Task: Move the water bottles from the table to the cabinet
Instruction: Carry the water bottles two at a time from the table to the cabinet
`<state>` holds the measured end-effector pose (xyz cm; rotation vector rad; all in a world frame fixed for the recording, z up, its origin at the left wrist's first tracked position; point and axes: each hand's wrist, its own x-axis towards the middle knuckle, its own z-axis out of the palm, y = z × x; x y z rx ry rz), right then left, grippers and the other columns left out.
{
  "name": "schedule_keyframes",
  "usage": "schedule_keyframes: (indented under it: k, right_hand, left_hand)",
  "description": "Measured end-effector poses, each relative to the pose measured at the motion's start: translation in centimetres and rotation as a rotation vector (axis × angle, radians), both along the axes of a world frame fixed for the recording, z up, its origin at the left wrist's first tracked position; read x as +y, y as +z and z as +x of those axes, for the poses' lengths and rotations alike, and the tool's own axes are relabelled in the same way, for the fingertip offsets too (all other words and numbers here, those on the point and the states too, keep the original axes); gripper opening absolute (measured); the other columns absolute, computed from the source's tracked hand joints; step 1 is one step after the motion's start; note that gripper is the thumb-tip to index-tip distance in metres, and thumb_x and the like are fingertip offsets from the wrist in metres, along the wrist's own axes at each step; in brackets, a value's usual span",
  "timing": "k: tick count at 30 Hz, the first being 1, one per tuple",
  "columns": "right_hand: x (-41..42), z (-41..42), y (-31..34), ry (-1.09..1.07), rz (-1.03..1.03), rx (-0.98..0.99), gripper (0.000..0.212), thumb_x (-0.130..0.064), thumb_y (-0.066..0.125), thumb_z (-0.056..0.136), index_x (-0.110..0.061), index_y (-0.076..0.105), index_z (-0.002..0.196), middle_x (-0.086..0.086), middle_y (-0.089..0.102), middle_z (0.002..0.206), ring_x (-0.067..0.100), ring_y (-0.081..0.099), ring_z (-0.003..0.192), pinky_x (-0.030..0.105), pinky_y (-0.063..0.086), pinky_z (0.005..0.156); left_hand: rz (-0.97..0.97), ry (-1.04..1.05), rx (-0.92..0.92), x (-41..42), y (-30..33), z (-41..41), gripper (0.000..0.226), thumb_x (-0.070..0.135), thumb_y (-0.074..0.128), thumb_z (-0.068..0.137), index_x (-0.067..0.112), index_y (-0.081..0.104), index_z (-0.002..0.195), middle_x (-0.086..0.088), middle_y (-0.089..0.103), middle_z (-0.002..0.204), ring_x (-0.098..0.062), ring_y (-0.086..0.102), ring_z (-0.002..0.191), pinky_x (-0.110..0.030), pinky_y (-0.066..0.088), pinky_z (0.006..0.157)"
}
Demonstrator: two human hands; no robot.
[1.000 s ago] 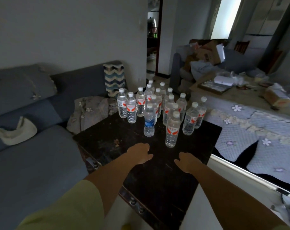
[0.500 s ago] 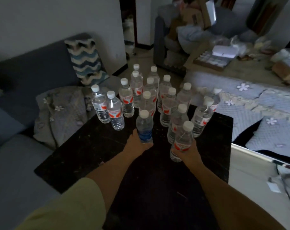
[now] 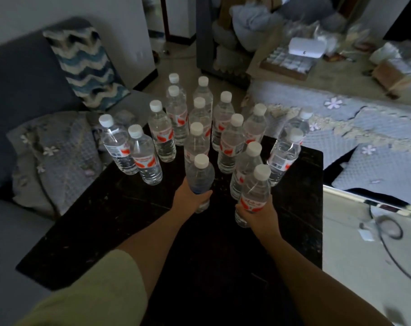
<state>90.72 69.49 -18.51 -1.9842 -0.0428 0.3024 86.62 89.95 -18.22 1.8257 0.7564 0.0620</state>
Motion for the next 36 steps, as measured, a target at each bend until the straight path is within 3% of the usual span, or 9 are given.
schedule_keyframes:
  k: [8, 14, 20, 23, 28, 30, 32, 36]
  right_hand:
    - [-3.0, -2.1, 0.7, 0.062, -0.105, 0.049, 0.069, -0.027, 0.082, 0.075, -0.016, 0.043, 0.13, -0.001, 0.058, 0.114, 0.017, 0.059, 0.104, 0.026, 0.045, 0.084]
    - [-9.1, -5.9, 1.9, 0.091, -0.133, 0.051, 0.07, -0.026, 0.082, 0.076, -0.014, 0.042, 0.131, 0.004, 0.059, 0.122, 0.021, 0.059, 0.112, 0.027, 0.044, 0.088]
    - [-17.0, -10.1, 5.0, -0.022, -0.191, 0.024, 0.066, -0.027, 0.081, 0.076, -0.012, 0.044, 0.128, 0.006, 0.061, 0.118, 0.019, 0.057, 0.099, 0.028, 0.044, 0.083]
    - [-21.4, -12.4, 6.5, -0.069, -0.245, -0.01, 0.069, -0.029, 0.081, 0.076, -0.01, 0.043, 0.13, 0.008, 0.061, 0.122, 0.024, 0.06, 0.109, 0.027, 0.044, 0.084]
    - [-28.1, -16.2, 7.8, -0.195, -0.319, -0.021, 0.068, -0.028, 0.083, 0.074, -0.007, 0.047, 0.128, 0.008, 0.064, 0.12, 0.025, 0.063, 0.109, 0.025, 0.047, 0.084]
    - [-30.5, -17.7, 8.2, -0.255, -0.333, -0.016, 0.068, -0.031, 0.083, 0.073, -0.008, 0.049, 0.128, 0.008, 0.065, 0.119, 0.024, 0.064, 0.107, 0.026, 0.048, 0.084]
    - [-32.4, -19.0, 8.6, -0.328, -0.331, -0.012, 0.068, -0.03, 0.083, 0.073, -0.009, 0.049, 0.127, 0.007, 0.065, 0.118, 0.023, 0.064, 0.106, 0.025, 0.048, 0.083]
    - [-35.5, -22.0, 9.1, -0.497, -0.317, 0.021, 0.068, -0.03, 0.083, 0.072, -0.012, 0.047, 0.126, 0.004, 0.064, 0.114, 0.022, 0.063, 0.103, 0.03, 0.049, 0.087]
  left_hand:
    - [0.007, -0.225, 0.068, -2.8, 1.6, -2.8, 0.07, 0.025, 0.077, 0.08, 0.017, 0.043, 0.14, -0.003, 0.053, 0.138, -0.023, 0.051, 0.127, -0.029, 0.041, 0.098]
    - [-0.051, -0.349, 0.155, -8.3, 2.3, -6.2, 0.054, 0.03, 0.078, 0.079, 0.021, 0.054, 0.127, 0.001, 0.062, 0.12, -0.014, 0.057, 0.103, -0.026, 0.043, 0.086]
    - [-0.091, -0.434, 0.134, -16.2, 4.6, -8.5, 0.051, 0.028, 0.078, 0.079, 0.019, 0.057, 0.125, 0.0, 0.064, 0.118, -0.017, 0.06, 0.102, -0.029, 0.045, 0.088]
    - [-0.074, -0.49, 0.094, -20.2, 5.9, -9.3, 0.049, 0.028, 0.079, 0.077, 0.02, 0.058, 0.121, -0.001, 0.066, 0.114, -0.019, 0.062, 0.104, -0.031, 0.046, 0.09]
    - [0.075, -0.643, -0.002, -26.5, 7.5, -10.4, 0.012, 0.022, 0.075, 0.073, 0.022, 0.065, 0.078, 0.0, 0.072, 0.078, -0.015, 0.066, 0.077, -0.028, 0.047, 0.079]
    - [0.099, -0.697, -0.028, -29.0, 8.4, -10.7, 0.013, 0.018, 0.073, 0.073, 0.021, 0.061, 0.069, 0.002, 0.068, 0.068, -0.01, 0.063, 0.065, -0.022, 0.048, 0.072]
    - [0.114, -0.761, -0.043, -31.2, 9.3, -11.1, 0.016, 0.018, 0.072, 0.075, 0.022, 0.059, 0.067, 0.002, 0.065, 0.067, -0.006, 0.059, 0.061, -0.014, 0.045, 0.063]
    - [0.168, -0.934, -0.072, -35.3, 9.5, -10.7, 0.012, 0.027, 0.072, 0.072, 0.023, 0.062, 0.071, 0.003, 0.068, 0.073, -0.01, 0.061, 0.07, -0.021, 0.043, 0.068]
